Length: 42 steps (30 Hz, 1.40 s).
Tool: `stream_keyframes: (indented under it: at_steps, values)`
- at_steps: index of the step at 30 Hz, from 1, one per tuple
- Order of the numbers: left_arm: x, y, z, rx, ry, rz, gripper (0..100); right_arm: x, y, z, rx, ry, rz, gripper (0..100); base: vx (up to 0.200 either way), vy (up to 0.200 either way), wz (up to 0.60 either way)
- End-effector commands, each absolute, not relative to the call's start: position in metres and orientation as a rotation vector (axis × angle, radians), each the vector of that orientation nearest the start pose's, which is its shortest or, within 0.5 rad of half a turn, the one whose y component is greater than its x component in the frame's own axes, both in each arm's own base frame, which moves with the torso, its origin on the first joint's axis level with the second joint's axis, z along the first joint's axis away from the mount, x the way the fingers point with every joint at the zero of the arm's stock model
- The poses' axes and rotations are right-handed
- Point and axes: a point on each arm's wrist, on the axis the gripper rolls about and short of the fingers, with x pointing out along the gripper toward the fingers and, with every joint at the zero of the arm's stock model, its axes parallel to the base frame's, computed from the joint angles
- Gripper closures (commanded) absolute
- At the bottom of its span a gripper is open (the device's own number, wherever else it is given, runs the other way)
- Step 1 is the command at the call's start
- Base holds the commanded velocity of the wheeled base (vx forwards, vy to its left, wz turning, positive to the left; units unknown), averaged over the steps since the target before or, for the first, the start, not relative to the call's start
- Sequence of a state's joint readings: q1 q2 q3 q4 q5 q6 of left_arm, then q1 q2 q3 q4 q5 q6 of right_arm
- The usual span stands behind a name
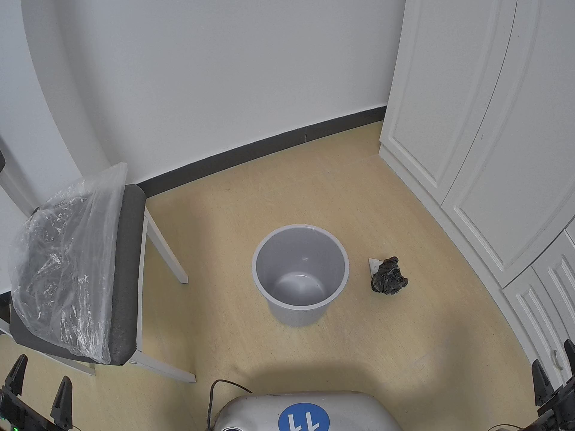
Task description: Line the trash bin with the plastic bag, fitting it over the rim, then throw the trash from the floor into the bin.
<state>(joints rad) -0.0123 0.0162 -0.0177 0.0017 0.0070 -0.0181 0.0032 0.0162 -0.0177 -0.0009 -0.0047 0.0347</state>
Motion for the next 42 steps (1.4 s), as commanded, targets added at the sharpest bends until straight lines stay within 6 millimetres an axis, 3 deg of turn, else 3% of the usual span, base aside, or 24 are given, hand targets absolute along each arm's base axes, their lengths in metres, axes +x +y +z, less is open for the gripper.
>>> stream_keyframes:
  at_steps: [1,31,42]
  values:
    - [-0.0228,0.0005,0.0755,-0.035,0.000,-0.002,0,-0.0229,-0.0002,0.0761,0.034,-0.003,-0.001,0,0.000,0.000,0.00]
    - [-0.0228,0.0004,0.0753,0.000,0.002,-0.006,0,-0.0228,0.0000,0.0761,-0.026,-0.002,0.002,0,0.000,0.000,0.00]
    - [-0.0228,0.0001,0.0752,-0.020,0.003,-0.018,0,-0.0229,-0.0001,0.0762,0.029,-0.005,0.002,0,0.000,0.000,0.00]
